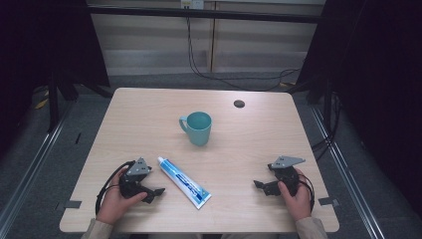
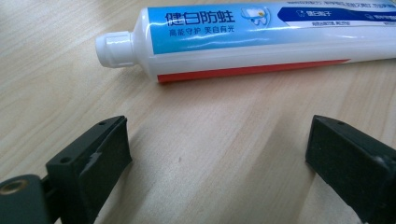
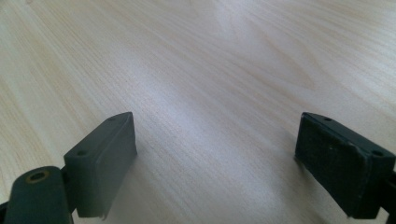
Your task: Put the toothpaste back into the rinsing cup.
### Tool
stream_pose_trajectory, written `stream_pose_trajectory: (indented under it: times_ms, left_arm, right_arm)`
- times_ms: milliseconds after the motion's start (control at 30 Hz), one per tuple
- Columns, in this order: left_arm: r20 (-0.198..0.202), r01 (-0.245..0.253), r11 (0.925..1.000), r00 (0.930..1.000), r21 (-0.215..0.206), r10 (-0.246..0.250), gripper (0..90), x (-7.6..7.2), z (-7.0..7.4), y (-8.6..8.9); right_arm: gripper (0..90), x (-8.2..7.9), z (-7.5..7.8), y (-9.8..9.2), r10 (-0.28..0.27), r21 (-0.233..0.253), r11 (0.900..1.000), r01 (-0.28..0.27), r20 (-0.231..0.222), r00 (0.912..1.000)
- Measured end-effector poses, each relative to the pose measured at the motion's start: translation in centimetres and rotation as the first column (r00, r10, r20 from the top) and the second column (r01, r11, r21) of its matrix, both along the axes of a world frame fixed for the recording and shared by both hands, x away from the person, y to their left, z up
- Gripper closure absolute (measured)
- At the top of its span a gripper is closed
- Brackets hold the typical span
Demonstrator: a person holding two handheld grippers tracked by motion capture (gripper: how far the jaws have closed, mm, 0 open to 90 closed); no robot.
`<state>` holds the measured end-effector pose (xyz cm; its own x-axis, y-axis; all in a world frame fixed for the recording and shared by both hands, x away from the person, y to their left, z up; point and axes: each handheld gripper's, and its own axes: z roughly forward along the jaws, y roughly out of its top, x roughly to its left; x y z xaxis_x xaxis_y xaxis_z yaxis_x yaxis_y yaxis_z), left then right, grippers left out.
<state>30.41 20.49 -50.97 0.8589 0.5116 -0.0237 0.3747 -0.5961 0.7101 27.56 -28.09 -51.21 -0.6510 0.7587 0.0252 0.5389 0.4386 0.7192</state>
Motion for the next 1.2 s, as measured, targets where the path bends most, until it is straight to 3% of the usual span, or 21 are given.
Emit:
stream_pose_trajectory:
  times_ms: [167, 233, 433, 633, 733, 900, 1000, 1033, 1067, 1200]
  left_arm:
    - [-0.006, -0.008, 1.0, 1.0, -0.005, 0.008, 4.1, 0.0, 0.0, -0.1]
    - [0.003, 0.009, 0.9999, 1.0, 0.014, -0.01, 2.6, 0.1, 0.0, -0.1]
    - [-0.01, 0.019, 0.9998, 0.9998, 0.007, -0.019, 0.0, 0.2, -0.1, -0.3]
    - [-0.046, 0.03, 0.9976, 0.9986, 0.062, -0.027, 3.5, 0.8, 0.6, -0.5]
    - [-0.036, 0.042, 0.9947, 0.9986, 0.094, -0.038, 4.0, 1.0, 0.9, -0.6]
    - [-0.041, 0.087, 0.9812, 0.9959, 0.172, -0.081, 7.3, 1.3, 1.9, -1.3]
    - [-0.034, 0.089, 0.9798, 0.9958, 0.179, -0.084, 7.4, 1.5, 2.6, -1.5]
    - [-0.035, 0.108, 0.9741, 0.994, 0.198, -0.103, 7.6, 1.7, 2.9, -1.5]
    - [-0.035, 0.105, 0.9736, 0.9944, 0.203, -0.1, 7.6, 1.7, 3.0, -1.7]
    - [-0.013, 0.139, 0.9509, 0.9899, 0.276, -0.141, 7.6, 2.2, 3.9, -2.2]
  right_arm:
    - [11.9, 0.0, 0.0, 0.0, 0.0, 0.0, 1.0, 0.0, 0.0, 1.0]
    - [11.9, 0.0, 0.0, 0.0, 0.0, 0.001, 1.0, 0.0, 0.0, 1.0]
    - [11.9, 0.0, 0.0, 0.0, 0.0, 0.001, 1.0, 0.0, 0.0, 1.0]
    - [11.9, 0.0, 0.0, 0.0, 0.0, 0.001, 1.0, 0.0, -0.001, 1.0]
    - [11.9, 0.0, 0.0, 0.0, 0.001, 0.001, 1.0, -0.001, 0.0, 1.0]
    - [11.9, 0.0, 0.0, 0.0, 0.001, 0.001, 1.0, -0.001, 0.0, 1.0]
    - [11.9, 0.0, 0.0, 0.0, 0.0, 0.001, 1.0, 0.0, 0.0, 1.0]
    - [11.9, 0.0, 0.0, 0.0, 0.0, 0.001, 1.0, 0.0, 0.0, 1.0]
    - [11.9, 0.0, 0.0, 0.0, 0.0, 0.001, 1.0, 0.0, 0.0, 1.0]
    - [11.9, 0.0, 0.0, 0.0, 0.0, 0.001, 1.0, 0.0, 0.0, 1.0]
